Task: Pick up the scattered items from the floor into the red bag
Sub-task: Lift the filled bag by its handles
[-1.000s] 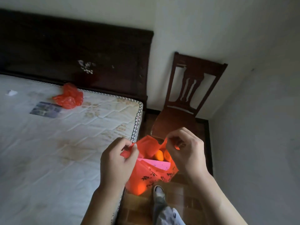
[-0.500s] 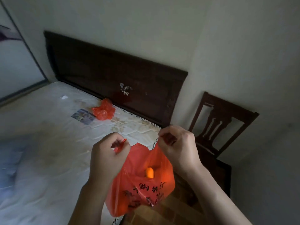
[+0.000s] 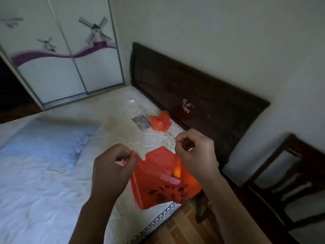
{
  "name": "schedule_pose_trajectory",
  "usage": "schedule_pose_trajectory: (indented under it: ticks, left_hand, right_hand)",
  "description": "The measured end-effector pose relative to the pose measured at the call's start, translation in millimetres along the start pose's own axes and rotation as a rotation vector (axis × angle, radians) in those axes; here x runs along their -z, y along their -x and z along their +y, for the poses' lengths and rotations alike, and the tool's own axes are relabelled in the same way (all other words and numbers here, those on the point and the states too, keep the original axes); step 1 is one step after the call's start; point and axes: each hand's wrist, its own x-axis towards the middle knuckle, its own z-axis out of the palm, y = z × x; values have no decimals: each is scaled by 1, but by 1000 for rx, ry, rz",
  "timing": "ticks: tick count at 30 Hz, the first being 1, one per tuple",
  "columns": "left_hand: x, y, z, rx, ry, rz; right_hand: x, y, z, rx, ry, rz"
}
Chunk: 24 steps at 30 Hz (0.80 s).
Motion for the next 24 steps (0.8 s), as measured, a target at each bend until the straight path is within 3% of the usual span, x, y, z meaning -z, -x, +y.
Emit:
schedule_pose_trajectory:
  ticks: [10, 24]
  left_hand:
    - [81, 47, -18, 162, -162, 225]
    - [290, 170, -59, 308, -86, 463]
  right_hand:
    - [-68, 16, -57, 54, -238, -189]
    - [-167, 128, -251, 179, -348, -398]
